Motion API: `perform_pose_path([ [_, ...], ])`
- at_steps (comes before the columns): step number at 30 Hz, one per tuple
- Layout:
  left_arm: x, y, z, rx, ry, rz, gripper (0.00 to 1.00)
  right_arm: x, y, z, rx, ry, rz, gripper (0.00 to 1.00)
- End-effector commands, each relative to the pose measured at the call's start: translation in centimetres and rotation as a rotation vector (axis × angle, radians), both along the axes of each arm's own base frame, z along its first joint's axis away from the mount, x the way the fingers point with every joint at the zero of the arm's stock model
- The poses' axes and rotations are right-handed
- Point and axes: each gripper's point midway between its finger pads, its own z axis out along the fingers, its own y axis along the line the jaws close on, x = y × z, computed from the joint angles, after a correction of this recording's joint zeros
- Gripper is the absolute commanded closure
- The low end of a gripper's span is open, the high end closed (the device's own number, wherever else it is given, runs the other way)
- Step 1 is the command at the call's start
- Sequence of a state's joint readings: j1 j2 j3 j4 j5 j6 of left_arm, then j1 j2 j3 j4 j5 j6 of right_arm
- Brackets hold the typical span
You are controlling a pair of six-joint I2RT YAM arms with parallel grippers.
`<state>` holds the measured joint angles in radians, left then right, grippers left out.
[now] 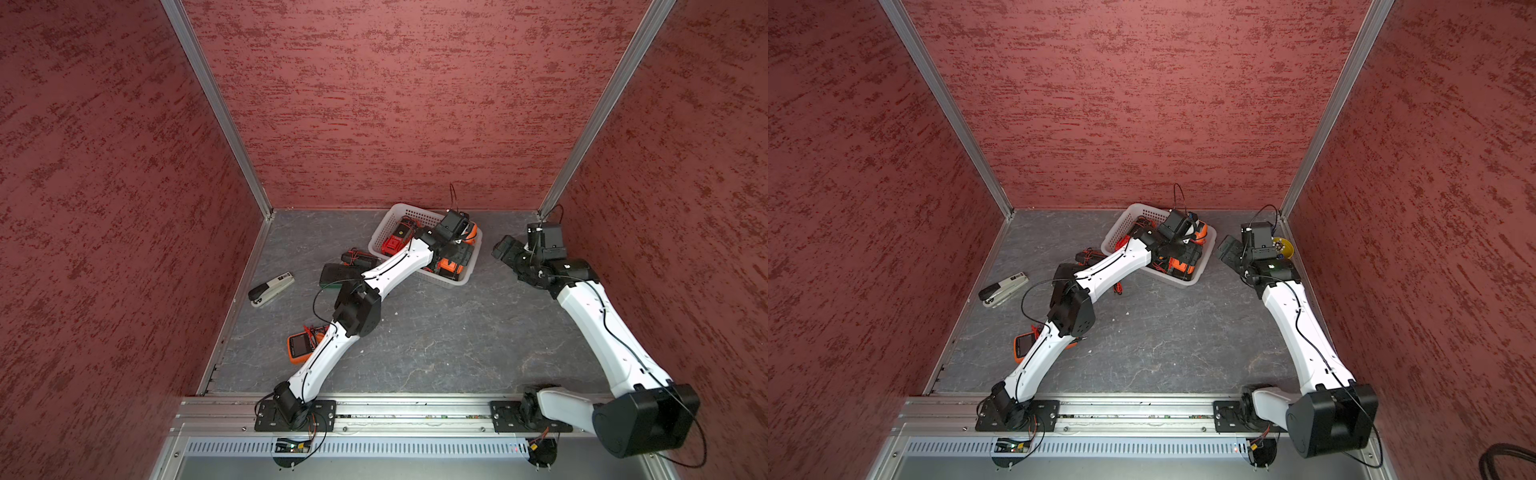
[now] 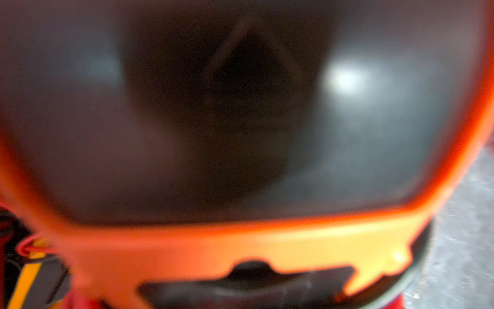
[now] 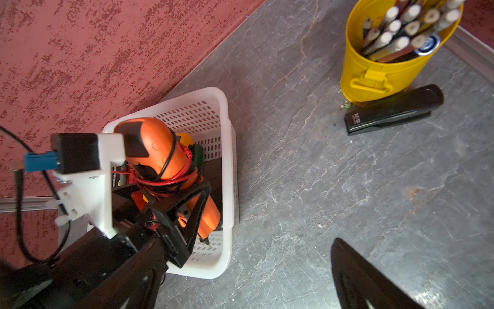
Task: Put the multimeter into the basket
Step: Place the multimeter in the basket.
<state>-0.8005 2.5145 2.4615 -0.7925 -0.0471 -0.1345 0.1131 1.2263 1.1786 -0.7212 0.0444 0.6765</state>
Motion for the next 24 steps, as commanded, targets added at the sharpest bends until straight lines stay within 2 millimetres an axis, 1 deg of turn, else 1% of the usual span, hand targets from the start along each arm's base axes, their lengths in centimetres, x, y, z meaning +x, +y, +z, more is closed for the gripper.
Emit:
perform_pose_path([
  [1, 0.4, 0.2, 0.9, -0.001, -0.013, 0.032, 0.8, 0.1, 0.2, 0.2, 0.023, -0.022, 0.009, 0.01],
  [2, 0.3, 0.1, 0.7, 0.002, -0.006, 0.03, 0.77, 0.0, 0.2, 0.2, 0.025, -0.022, 0.01, 0.01],
  [4, 0.1, 0.0, 0.3, 0.005, 0.002, 0.024, 0.68, 0.0, 0.3, 0.1, 0.028, -0.021, 0.012, 0.01],
  [5, -0.1, -0.1, 0.2, 0.005, 0.005, 0.018, 0.59, 0.0, 0.4, 0.0, 0.03, -0.018, 0.014, 0.01],
  [6, -0.1, -0.2, 0.1, 0.006, 0.005, 0.015, 0.46, 0.0, 0.4, 0.1, 0.032, -0.02, 0.015, 0.01],
  [7, -0.1, -0.2, 0.0, 0.007, 0.005, 0.013, 0.36, 0.0, 0.4, 0.0, 0.033, -0.017, 0.016, 0.01],
  [9, -0.1, -0.4, 0.1, 0.0, 0.002, 0.008, 0.19, 0.1, 0.4, 0.1, 0.034, -0.02, 0.017, 0.01],
  [10, 0.0, -0.5, 0.2, -0.004, 0.0, 0.006, 0.14, 0.1, 0.4, 0.1, 0.033, -0.022, 0.016, 0.01],
  [17, -0.1, -1.2, 0.2, -0.044, 0.015, -0.011, 0.12, 0.2, 0.4, 0.1, 0.031, -0.023, 0.014, 0.01],
  [18, -0.2, -1.3, 0.2, -0.054, 0.024, -0.014, 0.08, 0.3, 0.4, 0.1, 0.031, -0.024, 0.013, 0.01],
  [19, -0.1, -1.3, 0.2, -0.06, 0.027, -0.015, 0.01, 0.3, 0.4, 0.1, 0.031, -0.024, 0.013, 0.01],
  [24, 0.0, -1.3, -0.3, -0.065, 0.037, -0.016, 0.0, 0.5, 0.4, 0.1, 0.025, -0.021, 0.017, 0.01],
])
